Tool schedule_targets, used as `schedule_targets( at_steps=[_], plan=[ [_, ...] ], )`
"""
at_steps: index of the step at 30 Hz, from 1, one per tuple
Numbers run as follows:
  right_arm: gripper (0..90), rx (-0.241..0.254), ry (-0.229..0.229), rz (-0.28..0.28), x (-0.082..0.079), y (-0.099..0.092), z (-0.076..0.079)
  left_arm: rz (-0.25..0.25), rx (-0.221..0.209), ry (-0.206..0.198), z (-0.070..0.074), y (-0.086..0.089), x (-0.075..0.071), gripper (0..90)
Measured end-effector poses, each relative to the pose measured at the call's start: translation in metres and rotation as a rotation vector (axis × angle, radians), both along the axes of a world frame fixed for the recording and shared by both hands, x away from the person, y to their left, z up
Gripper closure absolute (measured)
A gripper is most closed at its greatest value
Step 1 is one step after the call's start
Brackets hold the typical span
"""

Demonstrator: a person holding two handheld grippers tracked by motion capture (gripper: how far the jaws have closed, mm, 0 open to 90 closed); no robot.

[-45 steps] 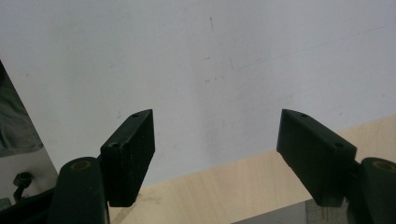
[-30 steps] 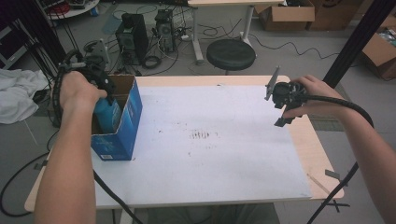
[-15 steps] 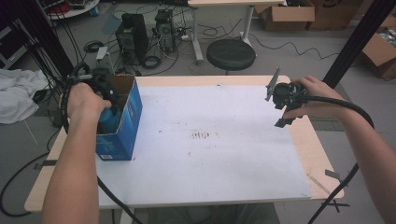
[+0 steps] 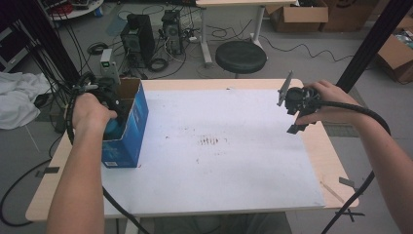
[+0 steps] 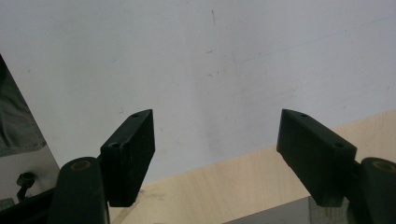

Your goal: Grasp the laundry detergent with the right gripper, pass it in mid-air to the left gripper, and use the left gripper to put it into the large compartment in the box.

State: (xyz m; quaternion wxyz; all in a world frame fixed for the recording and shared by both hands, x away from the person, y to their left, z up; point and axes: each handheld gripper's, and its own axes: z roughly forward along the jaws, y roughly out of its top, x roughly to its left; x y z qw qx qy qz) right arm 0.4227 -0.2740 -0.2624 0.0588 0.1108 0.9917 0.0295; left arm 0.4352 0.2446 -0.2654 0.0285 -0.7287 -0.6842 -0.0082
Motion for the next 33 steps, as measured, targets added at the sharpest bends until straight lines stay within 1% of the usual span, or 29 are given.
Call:
schedule_targets(
  at_steps=[3,5,6,8,10,11,12,16,22,24,27,33],
  plan=[
    [28.0,-0.001,0.004,-0.002,-0.0003,-0.0002,-0.0008,0.005,-0.002,0.000,-0.0012,0.0002,-0.0004,38.7],
    [28.0,-0.006,0.006,-0.003,-0.0002,-0.0005,-0.0012,-0.001,0.001,-0.002,-0.0011,0.0004,-0.0004,38.7],
    [28.0,0.002,0.004,-0.002,-0.0001,-0.0009,-0.0025,0.000,0.002,0.001,-0.0014,0.0000,-0.0005,38.6],
    [28.0,0.004,0.006,-0.003,-0.0004,-0.0011,-0.0029,-0.001,0.004,0.000,-0.0020,-0.0004,-0.0006,38.6],
    [28.0,-0.005,0.008,-0.002,-0.0007,-0.0010,-0.0030,-0.002,0.005,0.000,-0.0023,-0.0005,-0.0008,38.6],
    [28.0,0.002,0.008,0.001,-0.0005,-0.0014,-0.0040,-0.001,0.004,-0.001,-0.0025,-0.0004,-0.0010,38.6],
    [28.0,-0.006,0.008,-0.004,-0.0010,-0.0012,-0.0038,0.000,0.004,0.000,-0.0024,-0.0004,-0.0013,38.6],
    [28.0,0.004,0.008,-0.004,-0.0017,-0.0024,-0.0048,0.006,-0.001,-0.002,-0.0029,-0.0004,-0.0026,38.5],
    [28.0,-0.005,0.009,-0.005,-0.0026,-0.0028,-0.0047,-0.004,0.006,-0.001,-0.0028,-0.0012,-0.0035,38.4],
    [28.0,0.002,0.012,-0.003,-0.0028,-0.0029,-0.0053,-0.003,0.006,-0.004,-0.0029,-0.0015,-0.0038,38.4],
    [28.0,-0.010,0.013,-0.007,-0.0031,-0.0028,-0.0056,-0.004,0.006,-0.004,-0.0029,-0.0017,-0.0041,38.3],
    [28.0,-0.008,0.015,-0.008,-0.0037,-0.0035,-0.0057,-0.002,0.007,-0.006,-0.0030,-0.0025,-0.0045,38.1]
  ],
)
